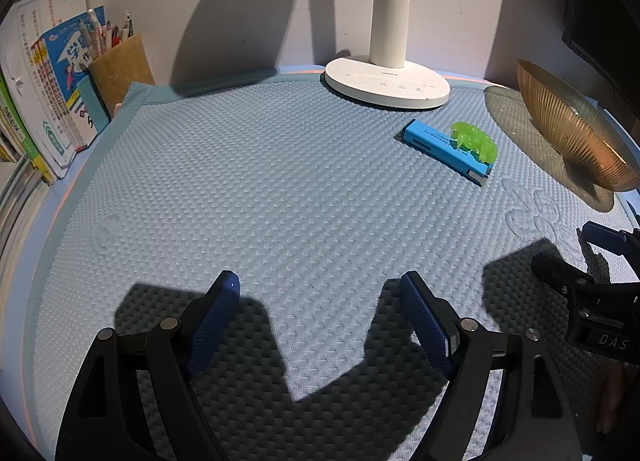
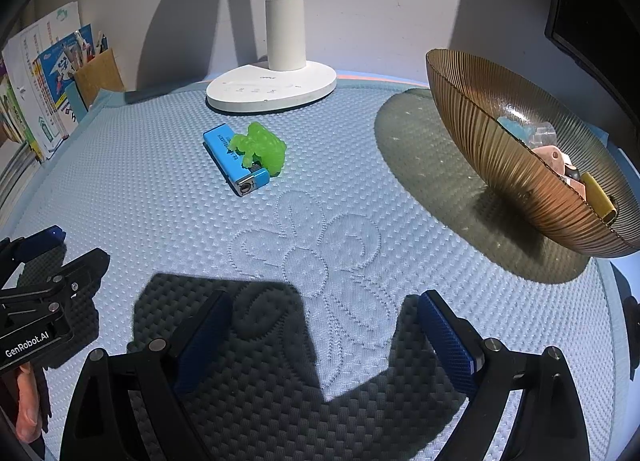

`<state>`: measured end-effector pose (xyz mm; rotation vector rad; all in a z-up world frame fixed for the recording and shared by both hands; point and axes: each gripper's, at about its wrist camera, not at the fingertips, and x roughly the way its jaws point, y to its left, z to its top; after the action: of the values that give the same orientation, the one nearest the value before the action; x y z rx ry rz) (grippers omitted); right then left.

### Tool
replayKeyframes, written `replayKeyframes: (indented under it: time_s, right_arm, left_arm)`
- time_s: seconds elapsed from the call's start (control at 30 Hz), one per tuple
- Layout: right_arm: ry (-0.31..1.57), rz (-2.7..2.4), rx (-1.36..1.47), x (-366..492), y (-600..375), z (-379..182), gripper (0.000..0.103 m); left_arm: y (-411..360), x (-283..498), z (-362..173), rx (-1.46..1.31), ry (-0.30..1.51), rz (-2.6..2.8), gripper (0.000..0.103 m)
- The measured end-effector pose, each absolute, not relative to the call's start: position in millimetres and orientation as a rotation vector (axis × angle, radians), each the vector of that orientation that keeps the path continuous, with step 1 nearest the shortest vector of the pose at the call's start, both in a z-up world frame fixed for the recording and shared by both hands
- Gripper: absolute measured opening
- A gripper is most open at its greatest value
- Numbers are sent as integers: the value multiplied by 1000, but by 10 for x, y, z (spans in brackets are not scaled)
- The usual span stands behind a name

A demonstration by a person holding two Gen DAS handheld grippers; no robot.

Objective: Organize rigid objects
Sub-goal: 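Bring both open tools back over the blue lighter and green figure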

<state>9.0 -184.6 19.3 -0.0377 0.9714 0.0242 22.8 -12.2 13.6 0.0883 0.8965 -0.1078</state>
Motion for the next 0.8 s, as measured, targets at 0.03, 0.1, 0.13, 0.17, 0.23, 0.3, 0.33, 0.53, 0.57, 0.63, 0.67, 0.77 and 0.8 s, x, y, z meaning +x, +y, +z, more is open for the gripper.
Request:
replayKeyframes:
  time_s: [0.03,0.1,0.13,0.17,0.23,0.3,0.33,0.53,0.57,0.63,0.67,0.77,0.8]
  right_arm:
    - [971,24,-37,88,-1847,193,94]
    - [971,24,-38,86,-1846,194,94]
    - [971,23,-38,85,-1845,194,94]
    - [971,23,-38,83,-1847,194,94]
    - [971,23,-38,80,-1845,194,94]
    - [971,23,-38,76,-1844,194,94]
    - [969,20,-39,75,-1842,194,94]
    - [988,58,7,75,-1884,249,94]
    - [1001,88,60,84,-1919,292,92]
    - [996,138,139,121,-1950,418,85]
    - [989,155,151,160,-1939,496,79]
    - [990,201,89,363,-1767,688,64]
    - [982,201,57,431,-1697,725,64]
  left_arm:
    - [-122,228,136,88,897,-108,81]
    - [-122,227,136,88,897,-107,81]
    - [-121,228,135,88,897,-107,81]
    - [-121,228,135,88,897,-107,81]
    - [-121,228,135,88,897,-107,81]
    - [-120,230,137,88,897,-107,81]
    - [-119,230,139,88,897,-107,81]
    - [-155,223,181,93,904,-123,81]
    - [-166,224,206,89,909,-141,81]
    - [-201,243,277,76,915,-174,81]
    - [-217,261,306,72,916,-180,81]
    - [-286,372,437,57,918,-200,81]
    - [-308,430,468,53,929,-195,81]
